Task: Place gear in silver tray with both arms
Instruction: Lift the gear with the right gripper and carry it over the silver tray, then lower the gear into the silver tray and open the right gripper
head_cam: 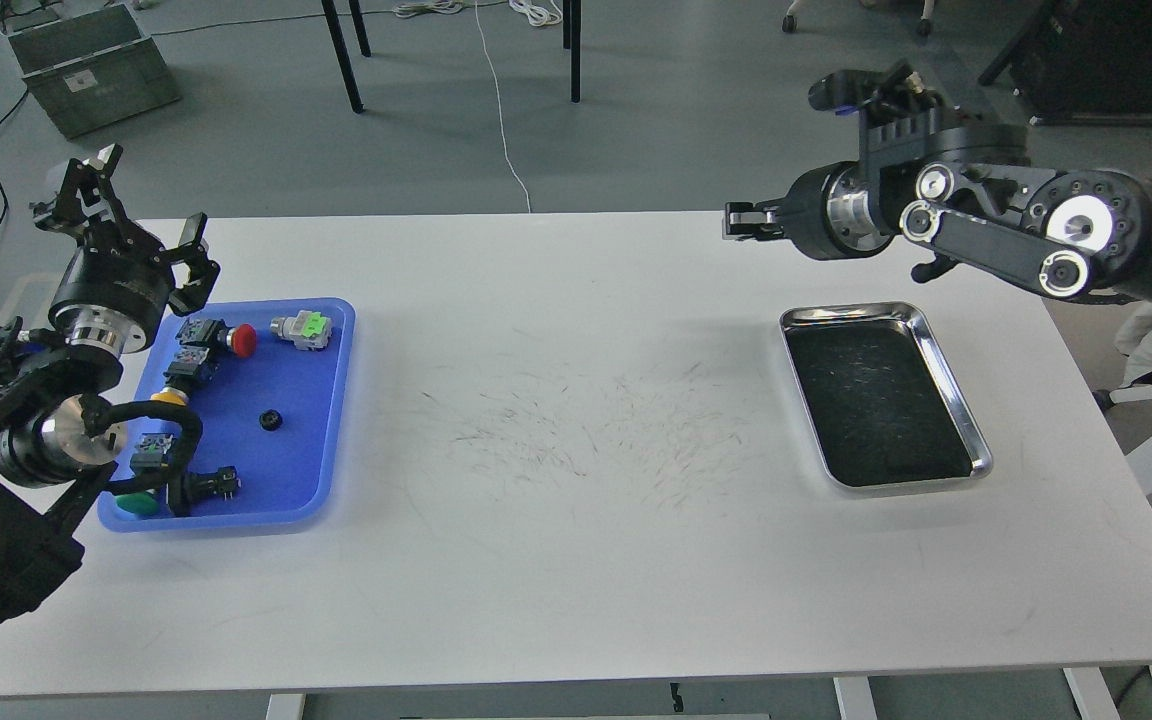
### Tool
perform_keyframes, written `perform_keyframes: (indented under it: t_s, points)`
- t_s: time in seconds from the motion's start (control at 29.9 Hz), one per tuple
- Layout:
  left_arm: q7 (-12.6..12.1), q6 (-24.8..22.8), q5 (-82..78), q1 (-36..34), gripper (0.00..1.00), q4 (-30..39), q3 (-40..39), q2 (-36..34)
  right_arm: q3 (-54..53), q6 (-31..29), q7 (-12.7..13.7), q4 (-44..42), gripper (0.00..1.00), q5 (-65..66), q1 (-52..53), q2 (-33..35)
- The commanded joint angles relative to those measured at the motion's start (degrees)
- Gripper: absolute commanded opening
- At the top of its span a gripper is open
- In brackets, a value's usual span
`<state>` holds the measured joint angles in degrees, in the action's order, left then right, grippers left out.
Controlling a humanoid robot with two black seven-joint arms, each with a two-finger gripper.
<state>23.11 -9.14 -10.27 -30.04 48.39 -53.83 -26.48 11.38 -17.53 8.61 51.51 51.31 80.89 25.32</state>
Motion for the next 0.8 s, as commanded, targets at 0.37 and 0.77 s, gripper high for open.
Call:
perform_keyframes:
  t_s: [0.37, 0.77]
  points:
    - [-0.1, 0.0, 0.0, 0.0, 0.98, 0.0, 0.0, 0.2, 0.2, 13.2, -4.3, -13.7, 0.02, 0.2, -18.8, -1.2]
    - [0.0, 0.0, 0.0, 0.0, 0.98, 0.1, 0.0, 0.5, 0.3, 13.2, -4.7, -14.1, 0.11, 0.0, -22.0, -3.8]
